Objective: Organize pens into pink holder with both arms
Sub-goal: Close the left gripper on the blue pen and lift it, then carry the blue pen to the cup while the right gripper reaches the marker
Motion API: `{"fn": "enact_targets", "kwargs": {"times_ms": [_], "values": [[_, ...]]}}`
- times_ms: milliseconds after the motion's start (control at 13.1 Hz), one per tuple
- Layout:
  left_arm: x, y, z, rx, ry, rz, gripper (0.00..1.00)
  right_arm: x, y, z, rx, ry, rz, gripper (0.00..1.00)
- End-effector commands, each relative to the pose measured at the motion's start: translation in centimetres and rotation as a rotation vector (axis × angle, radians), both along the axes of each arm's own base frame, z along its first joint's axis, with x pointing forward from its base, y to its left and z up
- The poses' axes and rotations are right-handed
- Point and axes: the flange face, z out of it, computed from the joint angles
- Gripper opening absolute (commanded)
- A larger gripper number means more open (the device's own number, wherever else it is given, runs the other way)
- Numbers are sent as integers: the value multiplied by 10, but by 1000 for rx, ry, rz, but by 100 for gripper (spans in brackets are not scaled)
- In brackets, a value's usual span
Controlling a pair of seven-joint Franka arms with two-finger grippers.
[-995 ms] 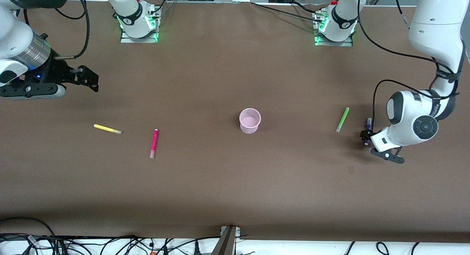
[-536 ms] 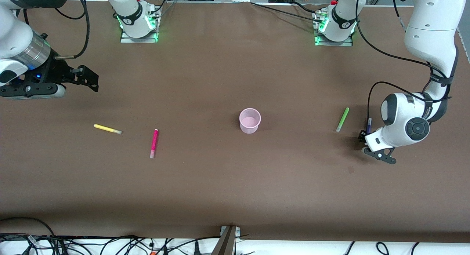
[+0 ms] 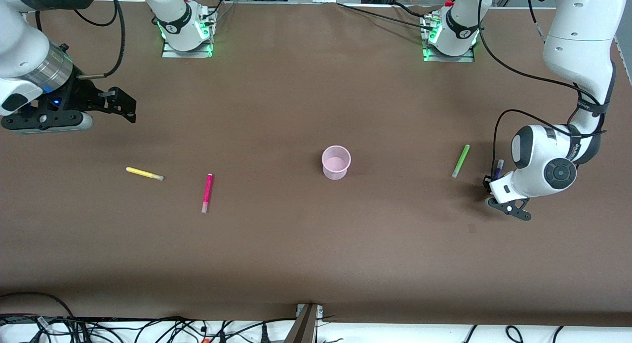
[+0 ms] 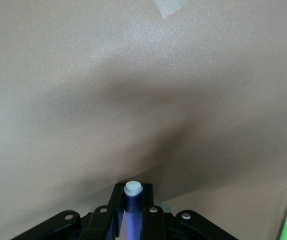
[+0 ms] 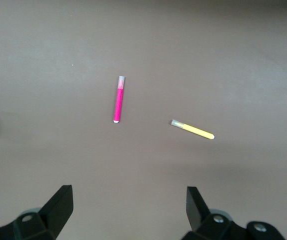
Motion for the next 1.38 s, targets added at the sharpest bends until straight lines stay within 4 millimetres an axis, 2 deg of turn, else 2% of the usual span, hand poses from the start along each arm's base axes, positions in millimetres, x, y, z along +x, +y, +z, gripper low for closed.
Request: {"fn": "enact_targets", "kwargs": {"times_ms": [0, 77, 306, 383, 459, 536, 689, 842, 918, 995, 1071, 1148, 1224, 1301], "values": [[3, -15, 16, -4, 48, -36, 0, -2, 14, 7, 8, -9, 23, 100], [9, -22, 32, -6, 61, -44, 0, -3, 19, 5, 9, 0, 21, 100], [29, -68, 101, -32, 106, -93, 0, 4, 21, -6, 14, 6, 19, 100], [32, -90, 121, -52, 130, -117, 0, 21, 29, -34, 14, 8, 36, 100], [32, -110, 140, -98, 145, -117, 0, 37, 45, -77, -1, 46, 64, 100], [29, -132, 153, -167, 156, -112, 0, 42, 54, -91, -15, 64, 83, 100], [21, -185, 167, -298, 159, -138, 0, 45, 49, -91, -4, 60, 66, 100], [15, -251, 183, -422, 103, -169, 0, 47, 49, -97, -18, 67, 73, 100], [12, -287, 192, -464, 43, -171, 0, 48, 49, -103, -13, 74, 69, 100], [11, -313, 196, -496, -11, -169, 0, 54, 49, -122, -11, 101, 66, 100], [6, -343, 196, -519, -68, -191, 0, 56, 49, -135, -17, 119, 74, 100], [2, -369, 198, -537, -121, -216, 0, 57, 49, -136, -25, 119, 88, 100], [-9, -393, 195, -547, -154, -242, 0, 58, 50, -137, -23, 115, 91, 100], [-22, -413, 186, -554, -180, -263, 0, 60, 50, -152, -28, 140, 93, 100]]}}
